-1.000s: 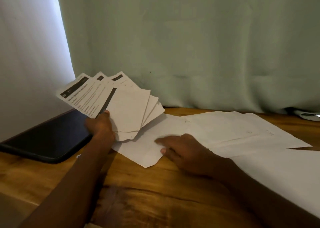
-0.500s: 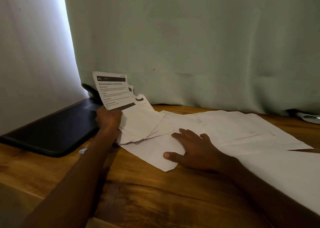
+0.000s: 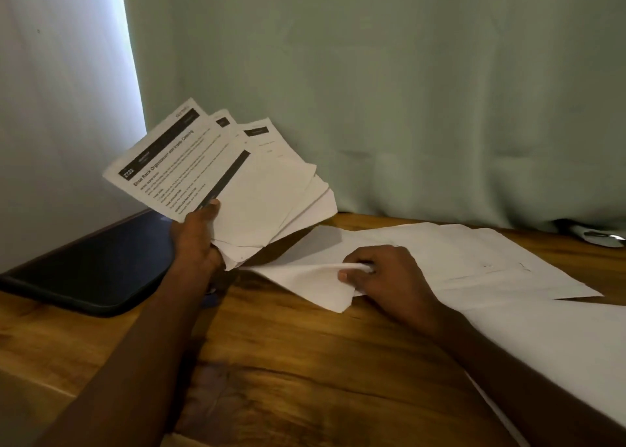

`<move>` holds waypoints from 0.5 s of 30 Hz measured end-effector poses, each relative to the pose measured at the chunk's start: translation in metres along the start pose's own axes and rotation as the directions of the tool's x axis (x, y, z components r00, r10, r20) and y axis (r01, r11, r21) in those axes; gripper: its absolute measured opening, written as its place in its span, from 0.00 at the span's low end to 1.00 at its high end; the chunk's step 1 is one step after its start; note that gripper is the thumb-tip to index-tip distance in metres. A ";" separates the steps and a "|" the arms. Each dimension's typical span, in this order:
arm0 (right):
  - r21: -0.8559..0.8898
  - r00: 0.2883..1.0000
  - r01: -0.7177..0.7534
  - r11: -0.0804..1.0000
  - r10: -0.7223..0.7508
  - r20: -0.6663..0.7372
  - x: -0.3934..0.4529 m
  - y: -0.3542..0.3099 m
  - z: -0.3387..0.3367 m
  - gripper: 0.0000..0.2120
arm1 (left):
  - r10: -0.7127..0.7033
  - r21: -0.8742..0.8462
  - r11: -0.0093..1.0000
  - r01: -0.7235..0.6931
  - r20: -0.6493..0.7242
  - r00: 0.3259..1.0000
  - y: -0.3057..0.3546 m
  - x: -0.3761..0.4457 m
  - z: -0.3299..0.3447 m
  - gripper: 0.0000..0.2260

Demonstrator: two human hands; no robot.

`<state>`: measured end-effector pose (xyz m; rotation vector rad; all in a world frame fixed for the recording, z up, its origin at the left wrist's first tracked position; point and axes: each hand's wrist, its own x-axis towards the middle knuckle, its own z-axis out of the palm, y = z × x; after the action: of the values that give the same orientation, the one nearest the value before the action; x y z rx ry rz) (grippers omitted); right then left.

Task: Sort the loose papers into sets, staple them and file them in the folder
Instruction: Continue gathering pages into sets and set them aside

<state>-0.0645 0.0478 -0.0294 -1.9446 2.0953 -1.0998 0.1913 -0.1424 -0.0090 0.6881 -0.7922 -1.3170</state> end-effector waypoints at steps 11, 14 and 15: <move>0.999 0.914 -0.043 -0.006 0.404 0.042 0.008 0.040 -0.077 0.20 | -0.019 -0.048 0.998 0.036 0.317 0.948 0.007 -0.019 0.006 0.20; 0.961 0.940 -0.075 -0.268 0.303 0.158 0.006 0.046 -0.078 0.23 | -0.021 0.046 0.999 0.005 0.346 0.938 0.005 -0.029 0.016 0.24; 0.945 0.942 -0.086 -0.315 0.282 0.180 0.005 0.048 -0.078 0.23 | -0.025 0.063 0.998 0.002 0.356 0.934 0.004 -0.031 0.019 0.23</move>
<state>-0.1454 0.0749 0.0040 -0.4926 0.5114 -1.8651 0.1756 -0.1105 0.0020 0.5071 -1.1271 -1.4563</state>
